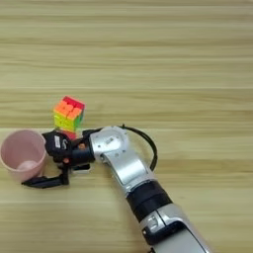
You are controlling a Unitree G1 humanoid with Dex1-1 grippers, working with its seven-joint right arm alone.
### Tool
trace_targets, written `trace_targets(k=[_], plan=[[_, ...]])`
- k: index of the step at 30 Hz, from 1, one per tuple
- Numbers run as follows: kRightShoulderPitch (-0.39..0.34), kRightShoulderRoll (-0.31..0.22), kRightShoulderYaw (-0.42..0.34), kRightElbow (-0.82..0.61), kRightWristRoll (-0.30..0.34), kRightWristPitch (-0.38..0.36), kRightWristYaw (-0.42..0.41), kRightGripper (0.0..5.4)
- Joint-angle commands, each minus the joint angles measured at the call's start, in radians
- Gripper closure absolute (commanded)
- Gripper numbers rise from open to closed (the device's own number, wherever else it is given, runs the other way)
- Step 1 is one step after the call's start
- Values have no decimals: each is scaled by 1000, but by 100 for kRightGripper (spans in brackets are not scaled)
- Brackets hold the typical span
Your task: Move the objects on the table
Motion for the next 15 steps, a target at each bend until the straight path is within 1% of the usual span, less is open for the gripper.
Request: trace_targets(k=[1, 8, 12, 15], plan=[[-79, -11, -61, -100, 70, 33, -32, 124], [-109, -52, -158, -181, 148, 90, -50, 124], [-135, -84, -229, -176, 183, 104, -64, 124], [-156, -113, -279, -145, 199, 102, -74, 124]])
